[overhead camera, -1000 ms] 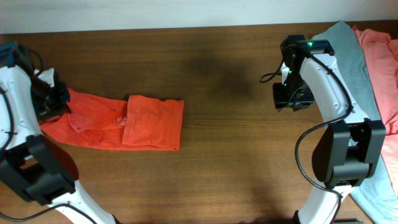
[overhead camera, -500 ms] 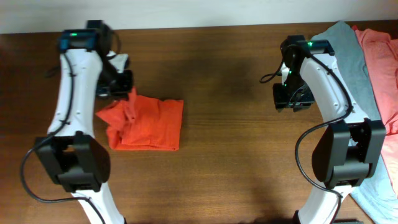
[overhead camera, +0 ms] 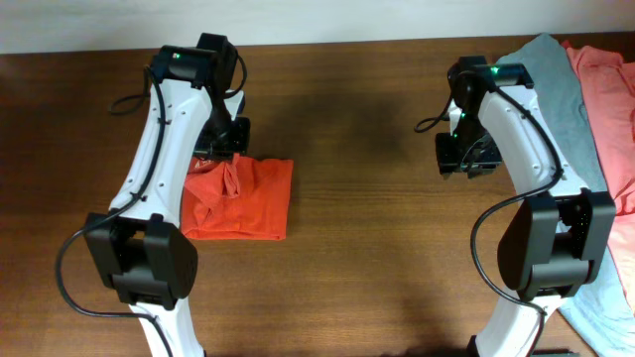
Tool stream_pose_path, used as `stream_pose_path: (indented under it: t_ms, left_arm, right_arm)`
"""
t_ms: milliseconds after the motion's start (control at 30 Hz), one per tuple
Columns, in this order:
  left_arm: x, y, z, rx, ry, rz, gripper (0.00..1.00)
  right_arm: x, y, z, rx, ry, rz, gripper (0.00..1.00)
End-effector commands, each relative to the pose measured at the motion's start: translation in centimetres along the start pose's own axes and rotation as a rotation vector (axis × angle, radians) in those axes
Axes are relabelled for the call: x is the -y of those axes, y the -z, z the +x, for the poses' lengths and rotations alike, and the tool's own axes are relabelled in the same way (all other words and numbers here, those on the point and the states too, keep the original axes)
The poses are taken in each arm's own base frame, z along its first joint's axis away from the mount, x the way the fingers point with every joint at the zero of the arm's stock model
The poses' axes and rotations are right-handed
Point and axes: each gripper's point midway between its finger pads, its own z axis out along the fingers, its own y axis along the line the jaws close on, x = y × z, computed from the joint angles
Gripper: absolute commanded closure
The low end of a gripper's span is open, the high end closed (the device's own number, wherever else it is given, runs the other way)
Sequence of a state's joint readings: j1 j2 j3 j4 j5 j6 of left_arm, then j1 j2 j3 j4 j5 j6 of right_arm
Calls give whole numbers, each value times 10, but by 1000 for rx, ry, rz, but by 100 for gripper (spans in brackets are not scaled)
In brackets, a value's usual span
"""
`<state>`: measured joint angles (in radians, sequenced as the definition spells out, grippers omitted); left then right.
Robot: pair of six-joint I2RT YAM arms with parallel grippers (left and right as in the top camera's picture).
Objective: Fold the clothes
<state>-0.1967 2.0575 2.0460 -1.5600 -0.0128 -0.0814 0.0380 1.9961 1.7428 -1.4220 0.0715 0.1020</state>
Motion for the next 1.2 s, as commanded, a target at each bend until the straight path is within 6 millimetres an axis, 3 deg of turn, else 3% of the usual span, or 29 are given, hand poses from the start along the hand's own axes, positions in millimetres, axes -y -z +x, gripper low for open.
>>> stream_pose_path:
  t_ms: [0,167,300,433,633,833,900,1067,1167]
  left_arm:
    - [7,3,-3,15,7,-8,94]
    - [19,3,-1,14,-22,-2,89]
    - [44,4,2,10,-57,66,86]
    - [60,4,5,7,-97,71,61]
    - [64,4,7,7,-127,63,59]
    - [32,5,5,11,-116,-100,59]
    - [21,5,3,14,-101,-135,59]
    - [-15,5,-6,34,-2,-151,59]
    - [-44,5,-16,69,121,-144,56]
  right_arm:
    - [3,7,-1,20,-4,17,52]
    - [3,7,-1,19,-4,17,52]
    - [3,7,-1,20,-4,17,52]
    - [3,7,-1,19,-4,17,52]
    - [3,7,-1,19,-4,17,51]
    - [3,7,-1,19,-3,14,51]
    - [-5,7,0,15,37,-34,51]
    - [-76,23,9,28,281,-421,52]
    - [-110,34,17,43,397,-544,52]
